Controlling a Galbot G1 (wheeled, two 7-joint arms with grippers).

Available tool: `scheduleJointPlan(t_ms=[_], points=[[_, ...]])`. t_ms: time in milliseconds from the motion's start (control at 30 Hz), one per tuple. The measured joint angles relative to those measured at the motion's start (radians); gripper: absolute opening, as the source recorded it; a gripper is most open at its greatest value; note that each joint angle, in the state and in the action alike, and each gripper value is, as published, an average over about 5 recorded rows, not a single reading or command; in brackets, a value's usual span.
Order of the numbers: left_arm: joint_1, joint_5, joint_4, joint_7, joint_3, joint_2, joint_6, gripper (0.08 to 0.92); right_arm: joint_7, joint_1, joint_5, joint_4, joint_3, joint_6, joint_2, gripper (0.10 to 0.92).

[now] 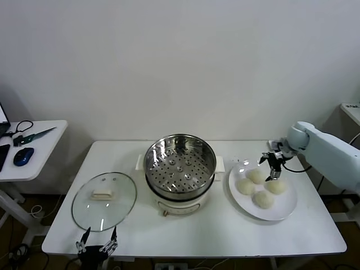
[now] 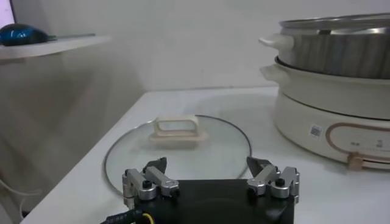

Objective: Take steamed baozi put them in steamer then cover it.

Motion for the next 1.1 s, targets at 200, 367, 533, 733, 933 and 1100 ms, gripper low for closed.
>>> scheduleJointPlan(t_ms=[200,367,533,733,933,1100], points=[[-0.003,0.002,0.005,-0.001,0.000,-0.001,-0.001,0.823,0.017,-0.029,-0.024,-0.061,0.030,0.003,0.045,0.818],[-0.004,0.002,0.007,-0.003,-0.001,-0.001,-0.002,0.823,0.026,-0.046,-0.040,-0.096,0.047,0.004,0.076,0.747],[-0.002,0.004,0.011,-0.005,-0.001,-0.002,-0.004,0.823,0.029,-0.056,-0.054,-0.118,0.062,0.007,0.095,0.665],[-0.001,0.008,0.011,-0.007,-0.001,-0.007,-0.005,0.823,0.023,-0.050,-0.057,-0.116,0.058,0.008,0.095,0.637],[0.001,0.009,0.002,-0.007,-0.001,-0.011,-0.002,0.823,0.010,0.058,-0.011,-0.055,-0.031,0.032,0.070,0.636],[0.001,0.012,-0.003,-0.007,0.002,-0.011,-0.002,0.823,0.000,0.268,0.059,0.044,-0.194,0.089,0.066,0.636]])
